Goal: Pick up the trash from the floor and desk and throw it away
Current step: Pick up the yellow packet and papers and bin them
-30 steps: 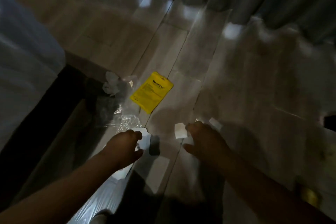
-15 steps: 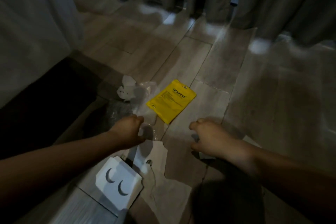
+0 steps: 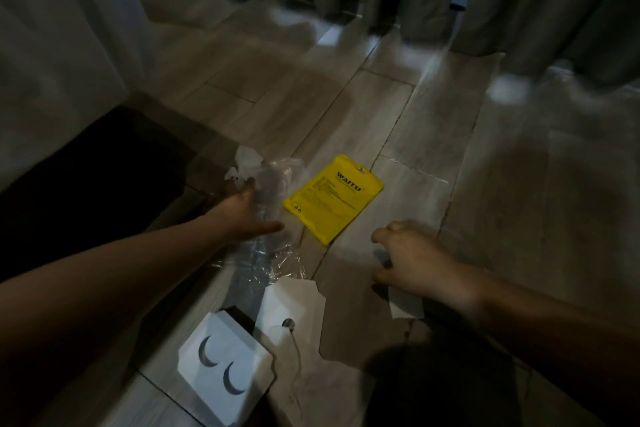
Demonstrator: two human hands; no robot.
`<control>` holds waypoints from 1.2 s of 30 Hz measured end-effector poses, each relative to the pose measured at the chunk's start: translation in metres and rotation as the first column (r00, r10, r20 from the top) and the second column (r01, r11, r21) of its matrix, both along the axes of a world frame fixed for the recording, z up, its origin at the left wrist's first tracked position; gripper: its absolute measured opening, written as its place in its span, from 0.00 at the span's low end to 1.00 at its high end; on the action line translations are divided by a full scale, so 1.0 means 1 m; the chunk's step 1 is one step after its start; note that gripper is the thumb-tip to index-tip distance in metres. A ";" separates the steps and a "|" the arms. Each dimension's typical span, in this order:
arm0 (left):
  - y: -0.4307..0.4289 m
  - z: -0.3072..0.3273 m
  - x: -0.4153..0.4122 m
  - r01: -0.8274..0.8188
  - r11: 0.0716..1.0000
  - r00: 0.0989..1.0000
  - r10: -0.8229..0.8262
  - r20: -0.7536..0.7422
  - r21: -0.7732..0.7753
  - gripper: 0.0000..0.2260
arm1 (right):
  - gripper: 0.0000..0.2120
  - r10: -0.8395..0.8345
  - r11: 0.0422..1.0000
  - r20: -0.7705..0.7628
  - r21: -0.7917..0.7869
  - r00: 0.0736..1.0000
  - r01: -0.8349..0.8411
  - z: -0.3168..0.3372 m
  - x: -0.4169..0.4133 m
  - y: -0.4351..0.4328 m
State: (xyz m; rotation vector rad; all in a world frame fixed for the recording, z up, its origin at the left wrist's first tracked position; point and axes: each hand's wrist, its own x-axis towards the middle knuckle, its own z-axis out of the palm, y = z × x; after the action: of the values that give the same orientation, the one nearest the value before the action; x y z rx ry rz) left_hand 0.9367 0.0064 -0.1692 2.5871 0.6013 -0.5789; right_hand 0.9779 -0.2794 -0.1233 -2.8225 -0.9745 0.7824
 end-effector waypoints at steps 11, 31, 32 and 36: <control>-0.020 -0.027 0.054 -0.160 0.969 0.986 0.166 0.016 -0.190 0.66 | 0.20 -0.131 0.991 -0.070 -0.014 0.989 0.130 -0.013 0.019 -0.017; -0.054 -0.022 0.046 -0.084 0.993 0.991 0.075 0.111 0.081 0.27 | 0.20 -0.369 0.928 -0.056 -0.080 0.928 0.365 -0.017 -0.005 -0.071; -0.053 -0.020 0.047 -0.079 0.995 0.991 0.072 0.114 0.061 0.25 | 0.22 -0.391 0.919 -0.016 -0.069 0.920 0.389 -0.019 -0.008 -0.078; -0.060 -0.015 0.041 -0.094 0.994 0.977 0.102 0.189 -0.049 0.09 | 0.41 -0.523 0.848 -0.004 -0.095 0.852 0.521 -0.026 -0.018 -0.109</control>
State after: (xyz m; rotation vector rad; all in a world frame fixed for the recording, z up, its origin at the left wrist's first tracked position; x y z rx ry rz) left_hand 0.9781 -0.0539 -0.1843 2.5218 0.6410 -0.3017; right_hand 0.9597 -0.3886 -0.1496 -2.9137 -0.1312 0.7999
